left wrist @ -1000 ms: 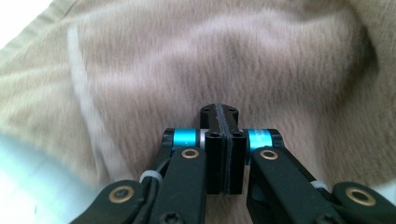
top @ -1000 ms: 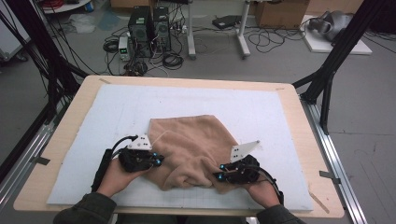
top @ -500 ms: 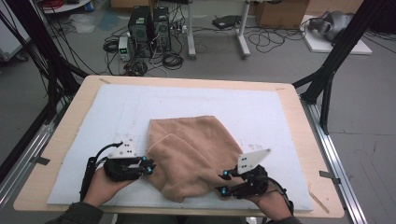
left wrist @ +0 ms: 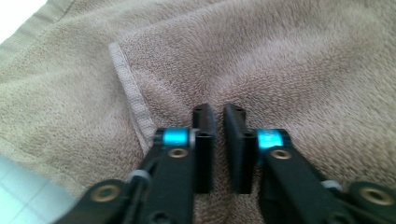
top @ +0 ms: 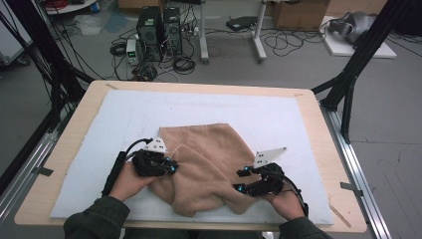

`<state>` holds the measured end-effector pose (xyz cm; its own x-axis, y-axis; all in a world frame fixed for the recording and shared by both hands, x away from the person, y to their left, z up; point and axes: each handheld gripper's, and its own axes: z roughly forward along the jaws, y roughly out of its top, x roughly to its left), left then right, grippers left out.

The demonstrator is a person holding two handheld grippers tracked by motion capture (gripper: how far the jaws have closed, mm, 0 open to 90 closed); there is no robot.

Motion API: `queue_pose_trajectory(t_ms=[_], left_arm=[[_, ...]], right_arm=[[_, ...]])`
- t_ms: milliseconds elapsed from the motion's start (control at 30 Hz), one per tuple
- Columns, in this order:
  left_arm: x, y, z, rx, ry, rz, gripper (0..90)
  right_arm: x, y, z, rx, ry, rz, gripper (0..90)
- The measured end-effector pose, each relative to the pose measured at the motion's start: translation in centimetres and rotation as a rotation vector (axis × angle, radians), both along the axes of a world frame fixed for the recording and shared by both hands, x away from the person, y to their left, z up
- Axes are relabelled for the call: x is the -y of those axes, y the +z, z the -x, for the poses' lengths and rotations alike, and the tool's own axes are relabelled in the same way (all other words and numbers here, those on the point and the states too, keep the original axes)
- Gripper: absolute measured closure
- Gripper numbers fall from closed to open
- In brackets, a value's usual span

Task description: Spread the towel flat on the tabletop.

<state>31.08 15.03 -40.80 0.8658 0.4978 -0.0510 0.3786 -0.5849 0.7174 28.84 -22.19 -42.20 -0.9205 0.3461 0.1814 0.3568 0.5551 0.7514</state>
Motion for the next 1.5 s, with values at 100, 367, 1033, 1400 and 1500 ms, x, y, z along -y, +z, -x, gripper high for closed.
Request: queue_pose_trajectory(t_ms=[100,367,1033,1400,1500], left_arm=[[-0.9,0.6,1.4,0.032,0.007,0.008,85.4],[-4.1,1.1,6.7,0.025,-0.003,0.053,85.1],[-3.0,3.2,-1.2,0.088,0.156,0.143,51.4],[-1.7,-1.5,-6.7,-0.135,0.200,0.015,82.1],[-1.7,-1.1,-6.3,-0.119,0.202,0.028,84.4]], right_arm=[[-0.4,-0.3,0.3,-0.001,0.010,0.007,46.4],[-1.6,0.1,2.1,0.022,0.056,0.013,48.8],[2.0,2.0,-8.2,0.048,-0.195,0.098,48.0],[1.6,-0.5,-11.0,-0.037,-0.226,0.110,82.5],[2.0,1.9,-10.2,0.050,-0.282,0.102,82.7]])
